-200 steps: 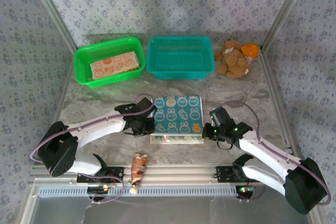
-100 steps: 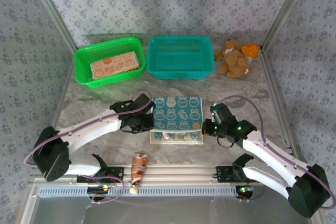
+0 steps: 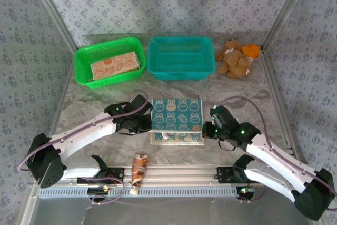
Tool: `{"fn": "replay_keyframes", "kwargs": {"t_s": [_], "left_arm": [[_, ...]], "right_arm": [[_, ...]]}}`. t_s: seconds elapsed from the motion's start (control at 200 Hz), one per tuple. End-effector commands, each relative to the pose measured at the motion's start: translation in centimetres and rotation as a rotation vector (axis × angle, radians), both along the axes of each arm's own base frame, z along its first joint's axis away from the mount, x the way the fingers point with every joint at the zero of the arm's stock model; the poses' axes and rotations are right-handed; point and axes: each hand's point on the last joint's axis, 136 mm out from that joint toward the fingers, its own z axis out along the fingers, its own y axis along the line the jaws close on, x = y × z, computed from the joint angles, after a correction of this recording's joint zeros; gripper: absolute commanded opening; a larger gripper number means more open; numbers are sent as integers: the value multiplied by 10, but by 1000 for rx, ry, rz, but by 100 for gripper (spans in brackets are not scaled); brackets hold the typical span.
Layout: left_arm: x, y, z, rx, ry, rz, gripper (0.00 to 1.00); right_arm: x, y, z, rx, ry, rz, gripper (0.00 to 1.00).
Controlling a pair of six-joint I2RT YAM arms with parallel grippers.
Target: Fold and stack the towels
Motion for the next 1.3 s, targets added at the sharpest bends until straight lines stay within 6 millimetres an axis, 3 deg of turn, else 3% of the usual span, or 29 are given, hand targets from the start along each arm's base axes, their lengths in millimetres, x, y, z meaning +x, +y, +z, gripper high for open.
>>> {"fn": "replay_keyframes", "kwargs": {"t_s": [0.0,0.4,0.48,0.56,0.62,0.7,0.76,0.969,1.159,1.294], "left_arm": [[-9,-1,-18,22,52,-13,0],[-20,-10,-56,69,121,-63,0],[-23,-10,-60,75,130,-68,0],[-25,-11,-59,78,133,-77,12],[-26,-10,-56,83,134,-81,30],[-26,-10,-51,86,131,-90,45],[-27,-6,-46,108,129,-97,48],[-3,-9,-30,116,82,-103,44],[40,-25,-15,57,22,-82,32],[76,-38,-13,34,-20,-73,13]], "right_arm": [[-8,-12,-24,-50,48,-39,0],[-26,-9,-69,-71,124,-21,0],[-28,-11,-73,-77,131,-23,5],[-30,-13,-74,-83,134,-22,16],[-30,-13,-73,-86,132,-17,17],[-29,-13,-68,-93,128,-14,21],[-27,-13,-63,-101,120,-9,33],[-21,-10,-42,-135,94,41,43],[11,-3,-28,-91,41,13,33],[44,5,-21,-44,16,-13,25]]}}
